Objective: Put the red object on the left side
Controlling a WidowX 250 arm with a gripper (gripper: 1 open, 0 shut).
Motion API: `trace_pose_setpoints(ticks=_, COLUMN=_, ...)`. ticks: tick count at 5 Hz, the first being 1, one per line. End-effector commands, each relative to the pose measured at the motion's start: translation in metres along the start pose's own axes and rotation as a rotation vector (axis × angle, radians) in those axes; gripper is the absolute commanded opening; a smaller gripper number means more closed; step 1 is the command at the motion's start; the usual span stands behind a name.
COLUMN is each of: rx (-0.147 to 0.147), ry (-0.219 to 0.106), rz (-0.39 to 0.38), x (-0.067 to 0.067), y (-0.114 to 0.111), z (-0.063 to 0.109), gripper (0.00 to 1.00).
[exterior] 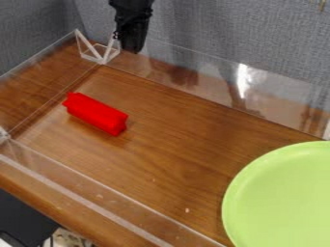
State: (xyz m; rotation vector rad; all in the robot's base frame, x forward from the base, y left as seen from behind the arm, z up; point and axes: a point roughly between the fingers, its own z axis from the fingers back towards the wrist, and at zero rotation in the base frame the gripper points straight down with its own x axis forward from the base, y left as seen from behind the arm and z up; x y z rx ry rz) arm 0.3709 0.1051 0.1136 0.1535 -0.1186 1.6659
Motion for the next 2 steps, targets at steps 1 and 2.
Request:
trace_pose_setpoints(ticks=1, rx=-0.088, ry=-0.005, rz=0.036, x=0.019, y=-0.005, z=0.022, gripper=0.00)
trace_pose_setpoints(ticks=2, rx=-0.089, ry=0.001, rz=0.043, x=0.026, y=-0.013, z=0.009, gripper=1.00)
